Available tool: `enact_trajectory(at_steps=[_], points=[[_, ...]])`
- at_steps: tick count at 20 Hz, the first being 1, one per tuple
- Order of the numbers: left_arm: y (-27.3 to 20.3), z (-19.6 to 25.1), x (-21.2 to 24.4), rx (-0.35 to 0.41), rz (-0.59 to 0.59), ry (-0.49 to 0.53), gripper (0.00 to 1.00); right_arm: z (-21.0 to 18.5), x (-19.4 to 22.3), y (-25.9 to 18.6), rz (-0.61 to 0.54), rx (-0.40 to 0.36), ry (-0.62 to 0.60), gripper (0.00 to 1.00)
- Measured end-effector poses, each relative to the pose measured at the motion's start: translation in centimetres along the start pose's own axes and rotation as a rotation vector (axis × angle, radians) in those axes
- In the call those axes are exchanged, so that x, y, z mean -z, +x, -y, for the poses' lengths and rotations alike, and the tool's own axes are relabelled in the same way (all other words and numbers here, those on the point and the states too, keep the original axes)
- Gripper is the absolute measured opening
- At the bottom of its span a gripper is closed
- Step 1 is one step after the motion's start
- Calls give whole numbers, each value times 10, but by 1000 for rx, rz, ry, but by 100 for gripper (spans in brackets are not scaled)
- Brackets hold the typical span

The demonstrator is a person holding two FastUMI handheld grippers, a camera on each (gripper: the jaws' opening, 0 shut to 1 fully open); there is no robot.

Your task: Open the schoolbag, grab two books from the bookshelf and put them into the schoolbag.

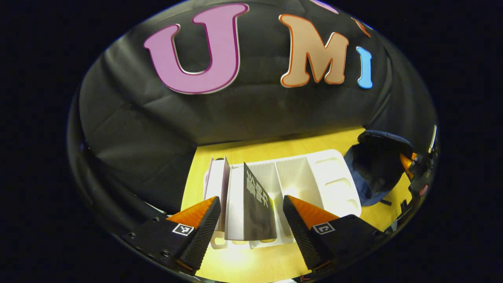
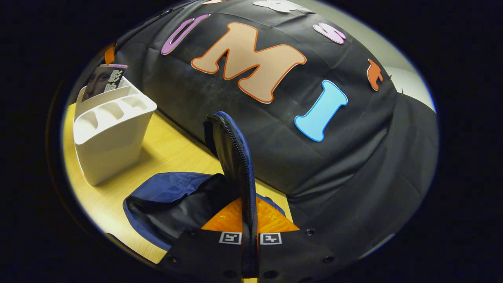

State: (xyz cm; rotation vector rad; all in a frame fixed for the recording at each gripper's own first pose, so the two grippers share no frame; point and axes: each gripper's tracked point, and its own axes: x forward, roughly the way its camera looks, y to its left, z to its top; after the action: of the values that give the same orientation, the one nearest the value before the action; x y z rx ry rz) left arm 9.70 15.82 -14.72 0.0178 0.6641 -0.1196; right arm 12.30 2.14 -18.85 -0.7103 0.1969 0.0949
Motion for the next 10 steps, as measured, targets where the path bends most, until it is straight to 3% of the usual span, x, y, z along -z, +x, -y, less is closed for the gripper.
enact_trajectory(at_steps=[5,10], points=[[12,-12,-1,-38,-117,88,93,-1,3,-4,-7,11,-2,3],[25,-6,-11,22,-184,80,92,-6,4,-3,-1,8,-14,3]])
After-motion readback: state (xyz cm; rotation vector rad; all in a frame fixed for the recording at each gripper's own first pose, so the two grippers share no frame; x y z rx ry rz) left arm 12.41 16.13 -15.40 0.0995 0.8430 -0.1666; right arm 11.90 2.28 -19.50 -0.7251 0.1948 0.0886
